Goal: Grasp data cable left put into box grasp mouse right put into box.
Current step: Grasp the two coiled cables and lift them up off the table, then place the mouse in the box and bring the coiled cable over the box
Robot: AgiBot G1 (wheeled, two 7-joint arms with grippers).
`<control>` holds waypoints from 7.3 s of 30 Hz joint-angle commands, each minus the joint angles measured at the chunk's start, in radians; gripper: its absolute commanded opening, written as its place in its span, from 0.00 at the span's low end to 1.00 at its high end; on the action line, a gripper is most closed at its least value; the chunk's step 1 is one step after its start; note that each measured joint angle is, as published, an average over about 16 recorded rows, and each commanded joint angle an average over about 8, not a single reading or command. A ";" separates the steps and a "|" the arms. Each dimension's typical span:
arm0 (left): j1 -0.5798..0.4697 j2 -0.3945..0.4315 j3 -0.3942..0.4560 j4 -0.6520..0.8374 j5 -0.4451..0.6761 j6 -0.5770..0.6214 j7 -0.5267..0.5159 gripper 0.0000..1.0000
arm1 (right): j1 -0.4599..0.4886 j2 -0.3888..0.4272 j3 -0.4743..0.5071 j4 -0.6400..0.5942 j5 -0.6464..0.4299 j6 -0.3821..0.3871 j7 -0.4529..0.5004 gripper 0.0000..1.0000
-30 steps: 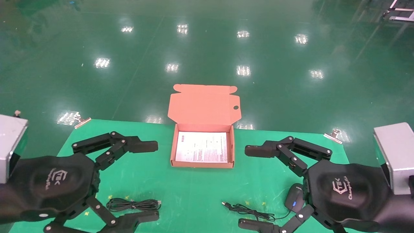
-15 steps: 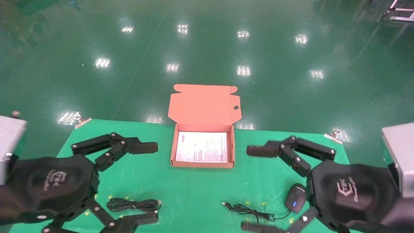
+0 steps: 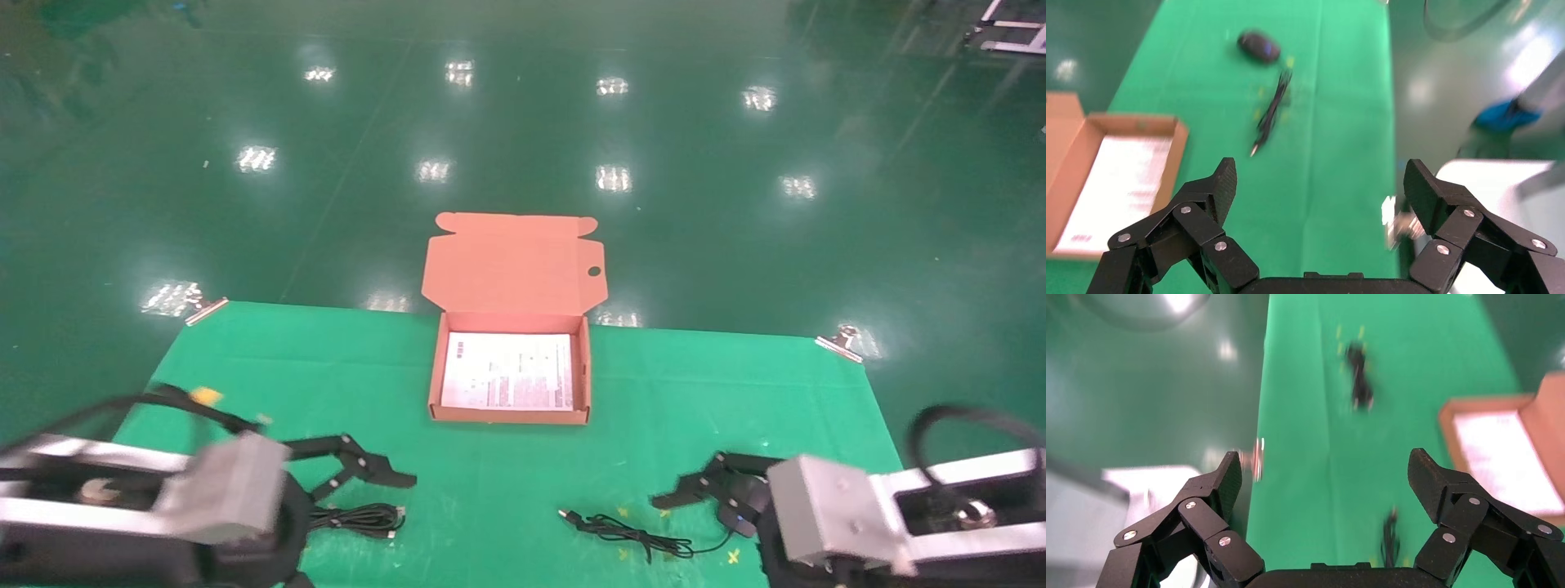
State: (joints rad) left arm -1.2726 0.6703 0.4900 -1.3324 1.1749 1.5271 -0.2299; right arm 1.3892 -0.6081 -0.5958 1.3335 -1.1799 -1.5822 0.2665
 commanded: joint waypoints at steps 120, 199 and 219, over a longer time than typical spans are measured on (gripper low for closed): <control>-0.270 0.552 0.306 1.108 0.789 -0.403 0.187 0.00 | 0.055 -0.506 -0.638 -0.487 -0.702 0.640 0.026 0.00; -0.434 0.357 0.267 0.440 1.059 -0.571 -0.050 0.00 | 0.334 -0.761 -0.620 -0.679 -0.472 1.100 -0.246 0.00; -0.434 0.357 0.267 0.438 1.061 -0.570 -0.053 0.00 | 0.248 -0.765 -0.739 -0.665 -0.236 1.193 -0.233 0.00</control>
State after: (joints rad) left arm -1.7063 1.0277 0.7574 -0.8947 2.2364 0.9567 -0.2828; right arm 1.6329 -1.3727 -1.3320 0.6553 -1.4142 -0.3927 0.0431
